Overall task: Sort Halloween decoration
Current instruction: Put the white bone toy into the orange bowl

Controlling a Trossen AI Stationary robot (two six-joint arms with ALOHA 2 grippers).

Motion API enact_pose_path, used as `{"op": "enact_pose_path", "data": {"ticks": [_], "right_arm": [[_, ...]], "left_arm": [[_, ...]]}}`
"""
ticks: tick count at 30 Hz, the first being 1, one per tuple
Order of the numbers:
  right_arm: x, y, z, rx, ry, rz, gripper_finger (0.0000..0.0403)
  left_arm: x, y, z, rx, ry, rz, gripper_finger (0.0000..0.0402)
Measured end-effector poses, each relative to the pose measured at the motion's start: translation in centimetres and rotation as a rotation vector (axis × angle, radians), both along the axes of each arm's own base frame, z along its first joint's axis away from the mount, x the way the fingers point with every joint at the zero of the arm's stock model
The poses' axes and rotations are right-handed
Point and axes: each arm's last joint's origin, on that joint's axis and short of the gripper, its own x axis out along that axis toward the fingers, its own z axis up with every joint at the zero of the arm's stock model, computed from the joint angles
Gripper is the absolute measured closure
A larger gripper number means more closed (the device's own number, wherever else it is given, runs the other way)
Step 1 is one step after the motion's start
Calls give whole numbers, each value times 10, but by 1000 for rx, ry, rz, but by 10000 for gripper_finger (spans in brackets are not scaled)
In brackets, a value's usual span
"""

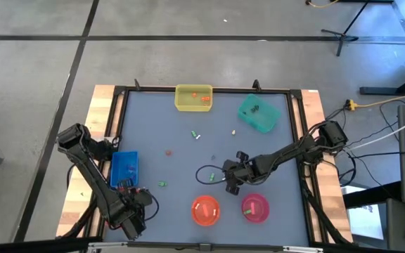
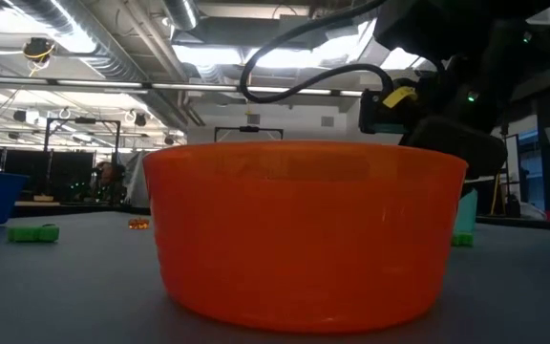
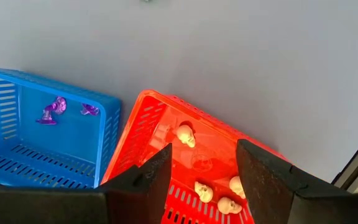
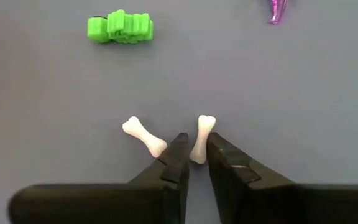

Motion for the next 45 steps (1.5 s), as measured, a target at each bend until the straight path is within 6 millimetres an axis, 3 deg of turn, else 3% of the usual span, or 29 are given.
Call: {"op": "enact_pose_path", "data": {"ticks": [7,21,31,40,45], "right_arm": [[0,0,-1,0,4,0,382],[14,5,14,12,-18,36,380],[36,15,43,96,-106,122,380],[55,28,78,292,-192,221,379],[59,35,86,374,-248,276,379]], "left_arm": [[0,0,0,0,0,0,239],[0,0,0,-1,-1,0,239],[0,0,0,-1,-3,0,239],[0,0,0,0,-4,0,239],[0,0,0,4,-10,-1,239]]}}
